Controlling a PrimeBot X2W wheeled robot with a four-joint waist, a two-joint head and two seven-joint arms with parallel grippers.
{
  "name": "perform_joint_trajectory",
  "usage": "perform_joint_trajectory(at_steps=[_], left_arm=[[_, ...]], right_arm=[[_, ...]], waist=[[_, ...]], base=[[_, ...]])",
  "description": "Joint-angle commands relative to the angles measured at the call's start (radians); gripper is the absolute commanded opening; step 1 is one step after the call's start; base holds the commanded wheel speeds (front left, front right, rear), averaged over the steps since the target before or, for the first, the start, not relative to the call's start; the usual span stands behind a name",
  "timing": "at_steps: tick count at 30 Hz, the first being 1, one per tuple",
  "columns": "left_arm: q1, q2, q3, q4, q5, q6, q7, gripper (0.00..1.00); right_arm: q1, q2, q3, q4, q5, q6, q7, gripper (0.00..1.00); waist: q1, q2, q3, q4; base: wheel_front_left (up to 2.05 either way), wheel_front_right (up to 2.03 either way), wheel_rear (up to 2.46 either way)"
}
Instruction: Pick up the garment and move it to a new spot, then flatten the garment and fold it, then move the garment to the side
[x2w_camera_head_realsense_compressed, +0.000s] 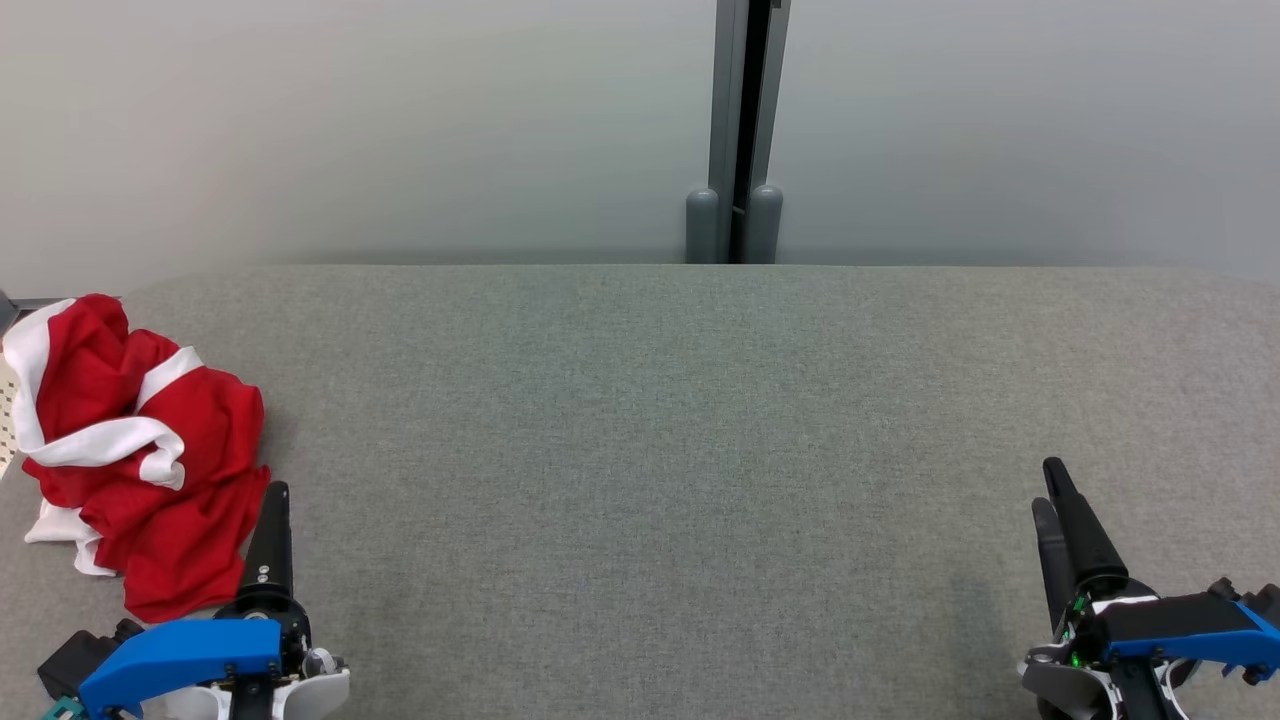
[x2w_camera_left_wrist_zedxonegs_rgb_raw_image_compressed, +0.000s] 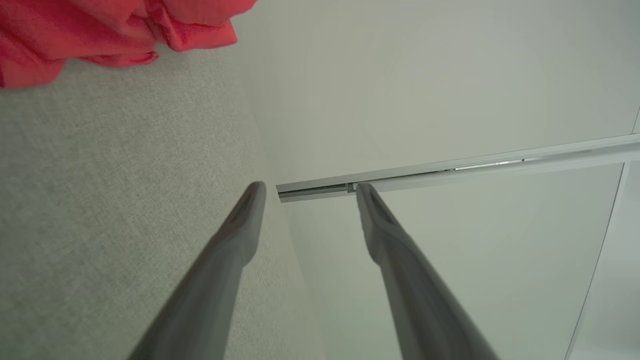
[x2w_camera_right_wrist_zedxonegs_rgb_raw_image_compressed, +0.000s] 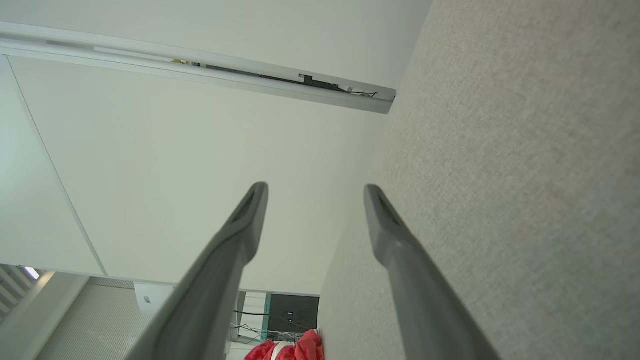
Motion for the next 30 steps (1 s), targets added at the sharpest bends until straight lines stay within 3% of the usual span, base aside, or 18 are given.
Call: perform_joint_trajectory(at_steps=[1, 30], left_arm=[[-0.033, 0.012, -0.004, -0.008, 0.036, -0.001, -0.008, 1.0], [-0.053, 0.044, -0.071, 0.08, 0.617, 0.014, -0.114, 1.0]], right_arm=[[-0.035, -0.011, 0.006, -0.012, -0.031, 0.001, -0.008, 1.0], [-0.058, 0.006, 0.04, 0.062, -0.605, 0.002, -0.115, 1.0]], waist=[[0.0, -0.0001, 0.0, 0.0], [0.0, -0.0001, 0.009, -0.001]], base=[[0.0, 0.0, 0.0], [0.0, 0.0, 0.0]])
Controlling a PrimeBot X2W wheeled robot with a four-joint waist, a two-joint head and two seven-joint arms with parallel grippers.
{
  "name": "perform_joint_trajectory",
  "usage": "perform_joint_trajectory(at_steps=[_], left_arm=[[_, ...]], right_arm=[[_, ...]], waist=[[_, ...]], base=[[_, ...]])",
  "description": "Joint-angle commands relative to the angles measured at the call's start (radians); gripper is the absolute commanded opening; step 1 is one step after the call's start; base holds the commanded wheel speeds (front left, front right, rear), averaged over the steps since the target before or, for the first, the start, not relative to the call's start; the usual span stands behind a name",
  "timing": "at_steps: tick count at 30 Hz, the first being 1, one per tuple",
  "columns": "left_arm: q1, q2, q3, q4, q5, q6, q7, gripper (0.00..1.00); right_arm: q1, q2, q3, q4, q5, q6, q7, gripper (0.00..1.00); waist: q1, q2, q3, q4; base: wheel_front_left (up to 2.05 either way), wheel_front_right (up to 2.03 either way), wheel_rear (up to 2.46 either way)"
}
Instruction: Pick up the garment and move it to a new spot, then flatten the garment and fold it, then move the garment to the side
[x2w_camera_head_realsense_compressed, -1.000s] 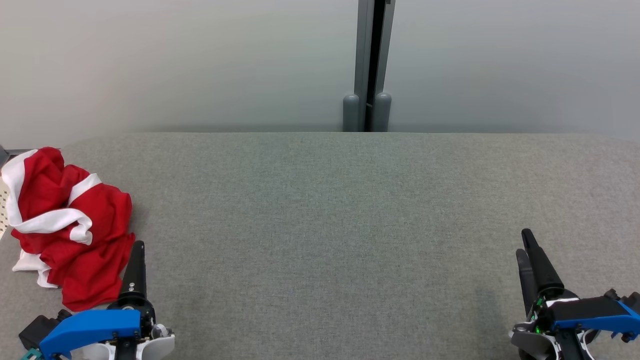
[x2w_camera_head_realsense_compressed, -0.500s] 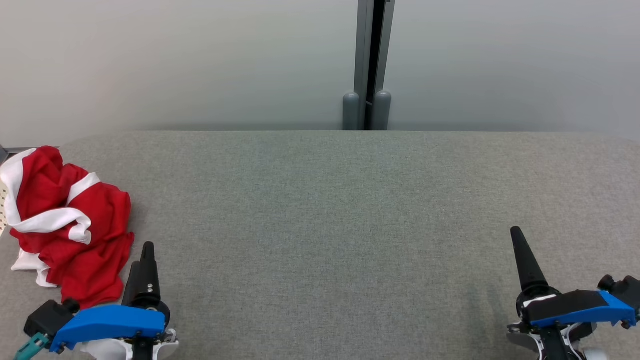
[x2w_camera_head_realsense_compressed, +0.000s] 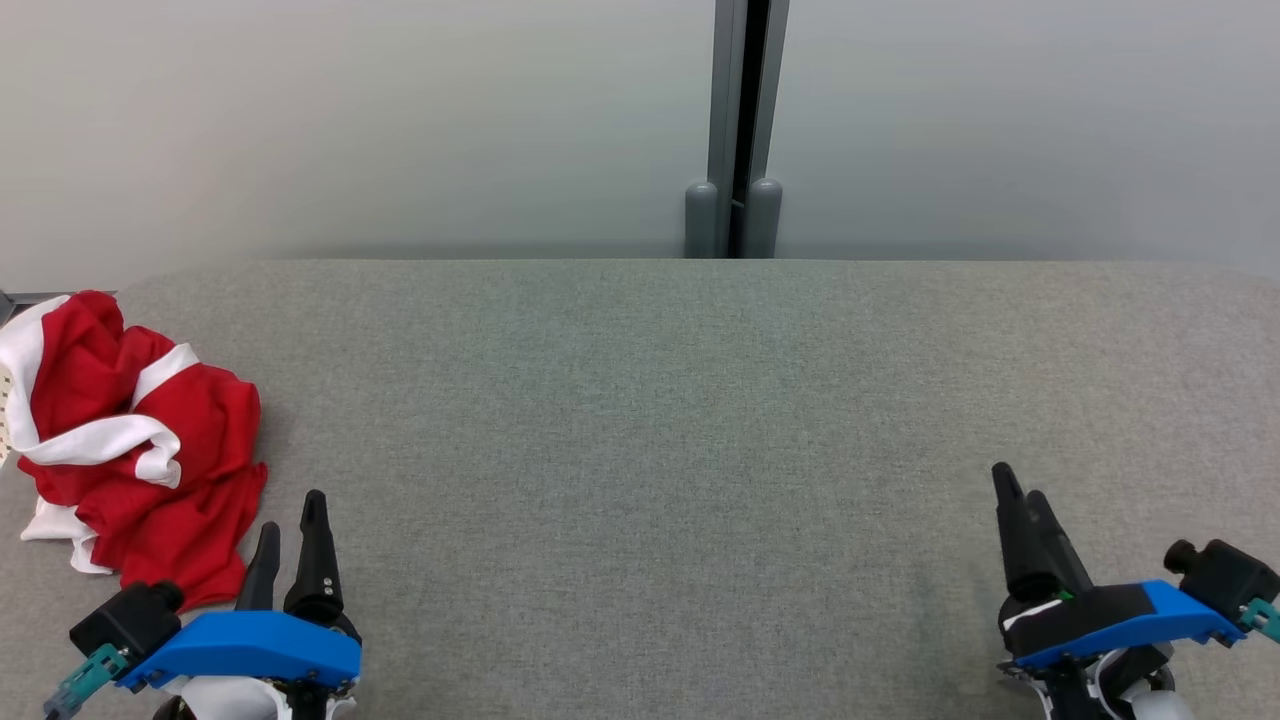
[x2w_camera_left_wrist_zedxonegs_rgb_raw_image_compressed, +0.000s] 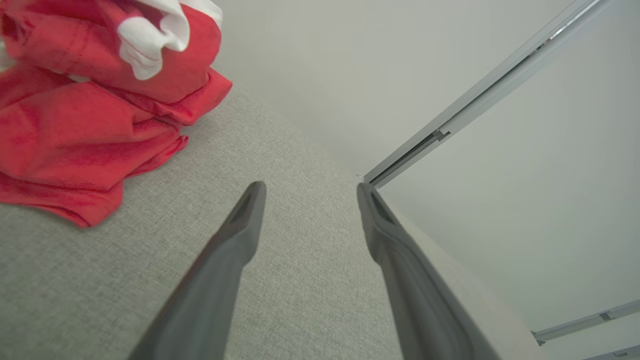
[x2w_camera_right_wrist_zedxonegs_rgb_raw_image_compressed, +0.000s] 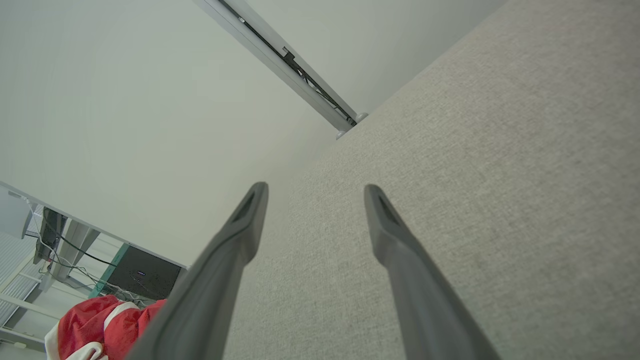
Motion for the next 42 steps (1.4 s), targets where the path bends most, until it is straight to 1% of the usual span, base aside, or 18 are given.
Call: perform_joint_trajectory(at_steps=[1, 7, 16, 19, 22, 25, 26, 27, 35, 42], left_arm=[[-0.031, 0.012, -0.007, 0.003, 0.046, 0.01, -0.012, 1.0], [-0.035, 0.018, -0.018, 0.032, 0.132, 0.023, -0.031, 1.0], [-0.037, 0.027, -0.042, 0.054, 0.248, 0.036, -0.057, 1.0], [-0.039, 0.031, -0.05, 0.062, 0.284, 0.04, -0.066, 1.0], [-0.04, 0.037, -0.061, 0.059, 0.325, 0.047, -0.074, 1.0], [-0.037, 0.04, -0.068, 0.057, 0.348, 0.053, -0.079, 1.0], [-0.03, 0.043, -0.074, 0.057, 0.37, 0.059, -0.085, 1.0], [-0.03, 0.043, -0.074, 0.057, 0.37, 0.059, -0.085, 1.0], [-0.008, 0.045, -0.092, 0.066, 0.448, 0.08, -0.104, 1.0], [0.005, 0.049, -0.103, 0.063, 0.51, 0.095, -0.12, 1.0]], right_arm=[[-0.025, -0.002, 0.014, 0.004, -0.048, 0.002, -0.012, 1.0], [-0.028, -0.008, 0.029, 0.016, -0.149, 0.002, -0.031, 1.0], [-0.02, 0.003, -0.002, 0.032, -0.269, 0.002, -0.058, 1.0], [-0.022, 0.003, 0.013, 0.044, -0.328, 0.002, -0.066, 1.0], [-0.026, 0.003, 0.005, 0.052, -0.373, 0.002, -0.074, 1.0], [-0.026, 0.003, 0.0, 0.057, -0.4, 0.002, -0.08, 1.0], [-0.023, 0.004, -0.004, 0.062, -0.433, 0.002, -0.084, 1.0], [-0.023, 0.004, -0.004, 0.062, -0.433, 0.002, -0.084, 1.0], [-0.017, 0.006, -0.02, 0.083, -0.554, 0.002, -0.105, 1.0], [-0.008, 0.007, -0.022, 0.108, -0.626, 0.002, -0.12, 1.0]], waist=[[0.0, 0.0, 0.0, 0.001], [0.0, 0.0, 0.0, 0.002], [0.0, 0.0, 0.003, 0.005], [0.0, 0.0, 0.004, 0.006], [0.0, 0.0, 0.005, 0.006], [0.0, 0.0, 0.005, 0.006], [0.0, 0.0, 0.005, 0.006], [0.0, 0.0, 0.005, 0.006], [0.0, 0.0, 0.005, 0.004], [0.0, 0.0, 0.0, 0.005]], base=[[0.0, 0.0, 0.0], [0.0, 0.0, 0.0], [0.0, 0.0, 0.0], [0.0, 0.0, 0.0], [0.0, 0.0, 0.0], [0.0, 0.0, 0.0], [0.0, 0.0, 0.0], [0.0, 0.0, 0.0], [0.0, 0.0, 0.0], [0.0, 0.0, 0.0]])
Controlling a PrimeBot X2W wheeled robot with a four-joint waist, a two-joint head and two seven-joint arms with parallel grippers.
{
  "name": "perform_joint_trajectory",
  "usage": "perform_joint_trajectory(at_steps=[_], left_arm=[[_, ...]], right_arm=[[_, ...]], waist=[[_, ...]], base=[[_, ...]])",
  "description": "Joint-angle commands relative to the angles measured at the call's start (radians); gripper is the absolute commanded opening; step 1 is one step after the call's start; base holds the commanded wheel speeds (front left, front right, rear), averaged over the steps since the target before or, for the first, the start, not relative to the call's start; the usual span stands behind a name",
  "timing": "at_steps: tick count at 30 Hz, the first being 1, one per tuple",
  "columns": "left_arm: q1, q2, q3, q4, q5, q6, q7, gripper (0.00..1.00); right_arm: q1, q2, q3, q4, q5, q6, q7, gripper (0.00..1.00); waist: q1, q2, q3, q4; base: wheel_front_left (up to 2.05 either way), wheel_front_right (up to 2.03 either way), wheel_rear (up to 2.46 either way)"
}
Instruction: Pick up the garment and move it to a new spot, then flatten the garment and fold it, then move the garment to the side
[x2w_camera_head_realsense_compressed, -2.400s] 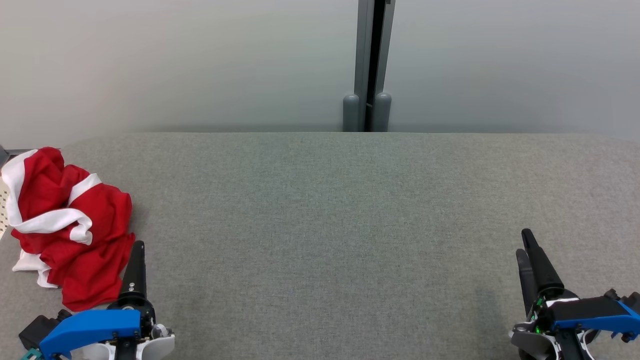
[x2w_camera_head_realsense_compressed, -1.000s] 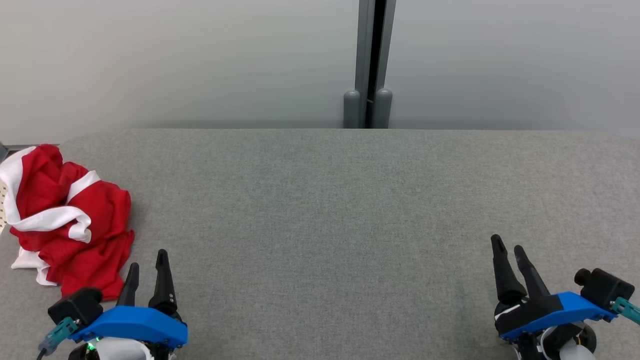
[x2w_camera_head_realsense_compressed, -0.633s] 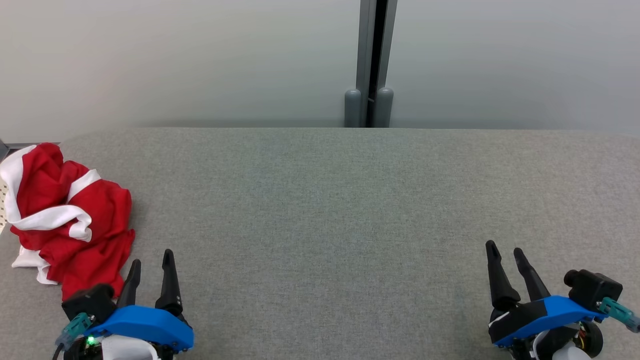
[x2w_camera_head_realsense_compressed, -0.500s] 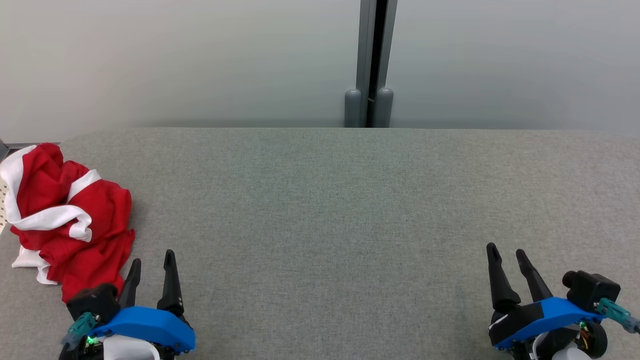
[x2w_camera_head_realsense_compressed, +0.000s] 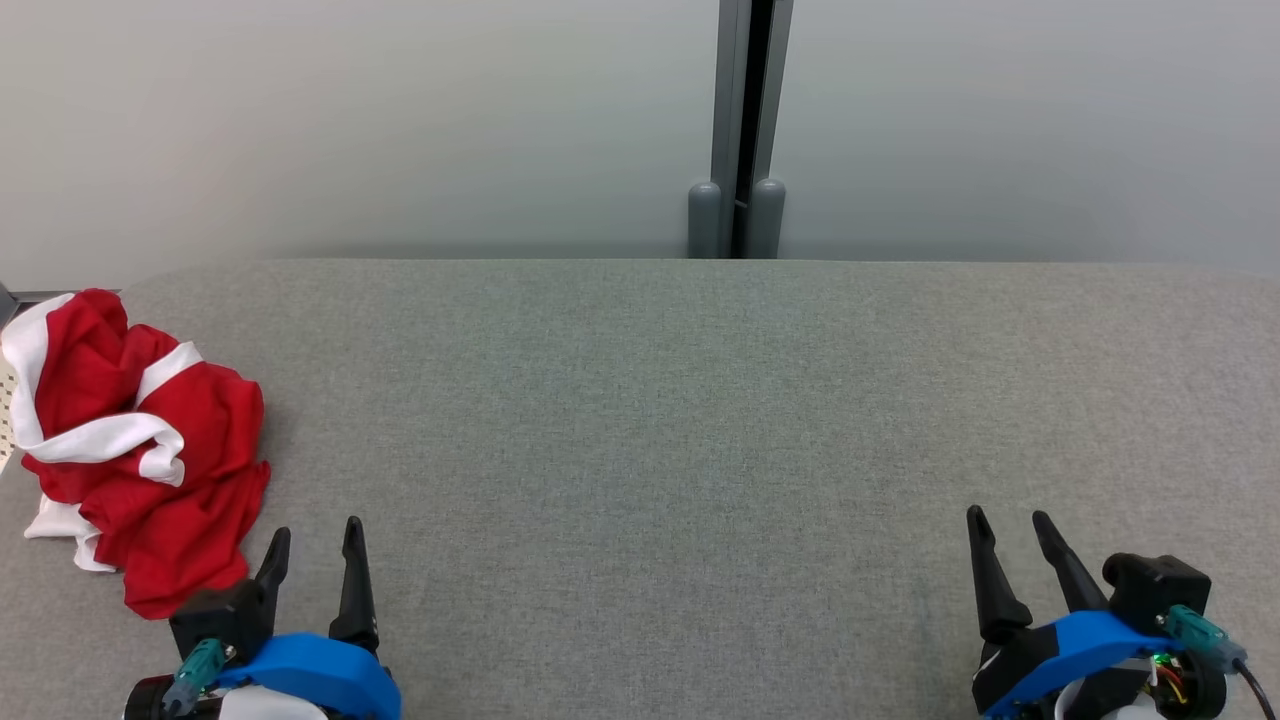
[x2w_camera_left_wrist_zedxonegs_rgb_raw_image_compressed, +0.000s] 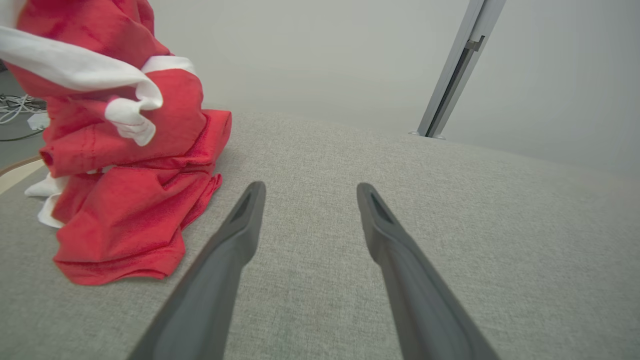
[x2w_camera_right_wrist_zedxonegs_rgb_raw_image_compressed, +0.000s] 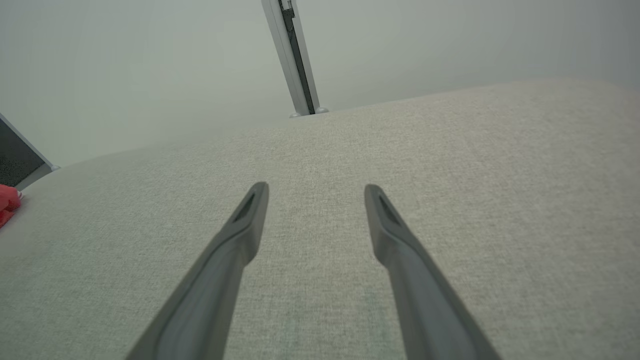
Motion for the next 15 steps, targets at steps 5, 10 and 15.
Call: perform_joint_trajectory(at_steps=[5, 10, 15], left_arm=[[0.011, 0.008, -0.012, 0.0, 0.06, 0.013, -0.017, 1.0], [0.017, 0.005, -0.01, 0.002, 0.094, 0.018, -0.028, 1.0], [0.026, 0.0, -0.008, -0.004, 0.129, 0.019, -0.038, 1.0]], right_arm=[[-0.006, -0.001, -0.006, 0.036, -0.064, 0.002, -0.018, 1.0], [-0.01, -0.002, -0.014, 0.036, -0.099, 0.002, -0.029, 1.0], [-0.002, -0.002, -0.024, 0.032, -0.137, 0.002, -0.039, 1.0]], waist=[[0.0, 0.0, -0.003, 0.001], [0.0, 0.0, -0.002, 0.0], [0.0, 0.0, 0.0, 0.002]], base=[[0.0, 0.0, 0.0], [0.0, 0.0, 0.0], [0.0, 0.0, 0.0]])
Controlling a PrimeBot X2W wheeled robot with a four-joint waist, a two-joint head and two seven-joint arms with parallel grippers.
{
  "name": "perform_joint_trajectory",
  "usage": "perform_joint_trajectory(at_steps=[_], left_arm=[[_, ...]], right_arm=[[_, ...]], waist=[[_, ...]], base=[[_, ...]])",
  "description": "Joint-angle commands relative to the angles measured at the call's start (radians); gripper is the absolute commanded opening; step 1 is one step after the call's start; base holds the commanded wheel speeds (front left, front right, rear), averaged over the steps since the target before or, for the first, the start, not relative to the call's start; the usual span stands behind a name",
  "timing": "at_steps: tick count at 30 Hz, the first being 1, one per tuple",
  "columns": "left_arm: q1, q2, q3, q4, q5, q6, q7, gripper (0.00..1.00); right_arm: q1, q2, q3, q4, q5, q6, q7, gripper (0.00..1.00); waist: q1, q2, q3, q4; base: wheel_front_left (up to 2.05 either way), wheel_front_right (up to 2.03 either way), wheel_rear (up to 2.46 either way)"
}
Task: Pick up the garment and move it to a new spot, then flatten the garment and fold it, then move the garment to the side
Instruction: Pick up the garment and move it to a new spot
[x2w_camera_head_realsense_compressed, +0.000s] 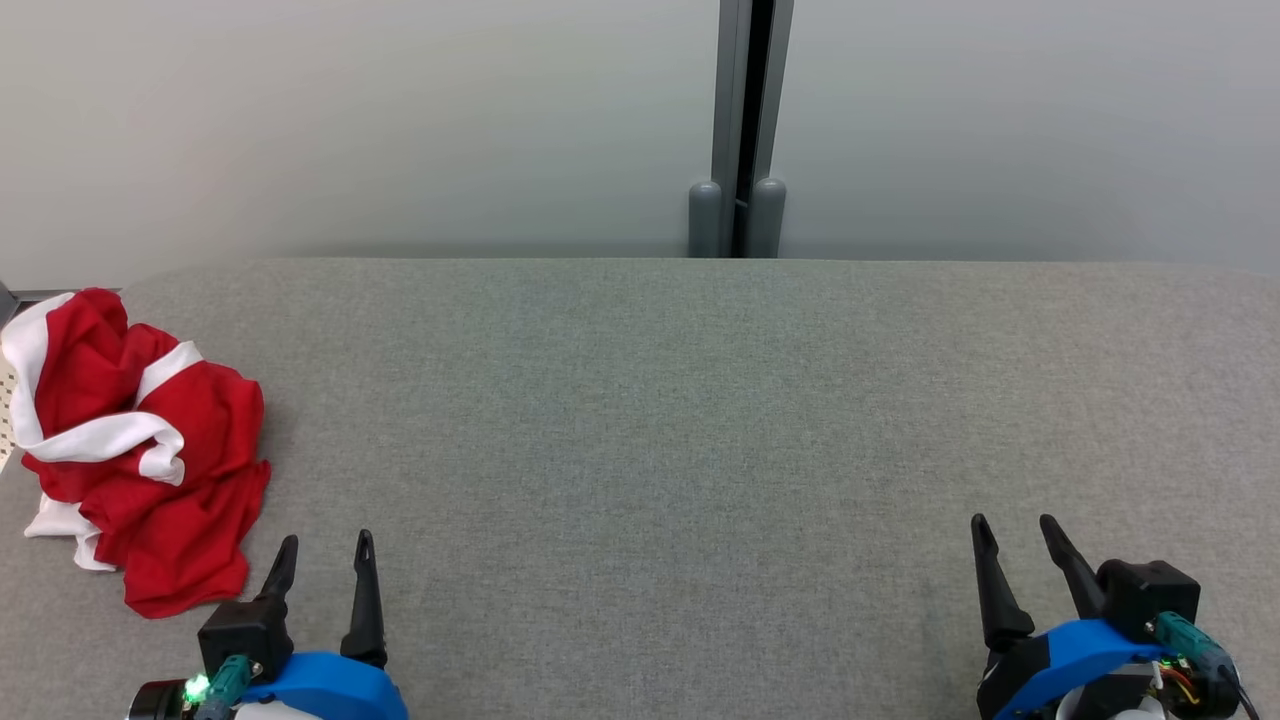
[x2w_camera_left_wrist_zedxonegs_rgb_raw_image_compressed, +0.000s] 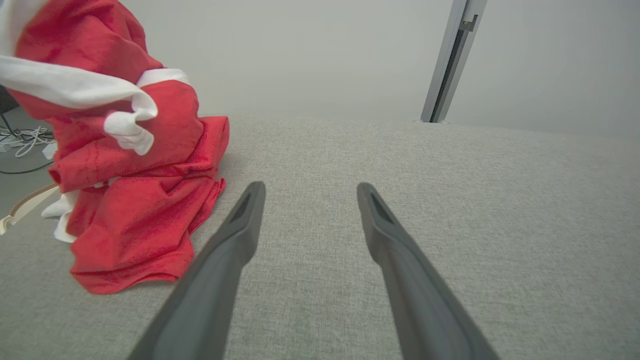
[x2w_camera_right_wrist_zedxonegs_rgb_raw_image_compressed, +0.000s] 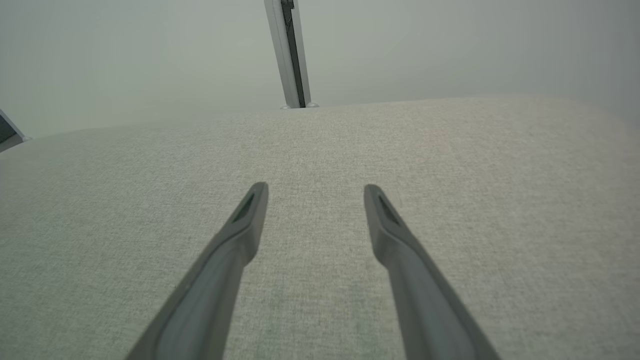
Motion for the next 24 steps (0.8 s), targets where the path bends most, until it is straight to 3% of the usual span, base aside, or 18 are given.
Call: perform_joint_trajectory(at_steps=[1, 12, 24], left_arm=[[0.006, 0.0, 0.0, -0.005, 0.026, 0.005, -0.009, 1.0], [-0.014, -0.03, 0.047, 0.0, 0.071, 0.017, -0.03, 1.0], [0.013, -0.051, 0.162, 0.027, 0.12, 0.03, -0.049, 1.0]], right_arm=[[0.0, -0.002, -0.004, -0.005, -0.028, 0.002, -0.011, 1.0], [-0.001, -0.003, -0.004, 0.003, -0.099, 0.001, -0.032, 1.0], [-0.044, -0.003, 0.117, 0.02, -0.099, 0.001, -0.05, 1.0]], waist=[[-0.0001, 0.0, 0.001, 0.001], [-0.0001, 0.0, 0.028, 0.045], [-0.0001, 0.0, 0.07, 0.294]], base=[[0.0, 0.0, 0.0], [0.0, 0.0, 0.0], [0.0, 0.0, 0.0]])
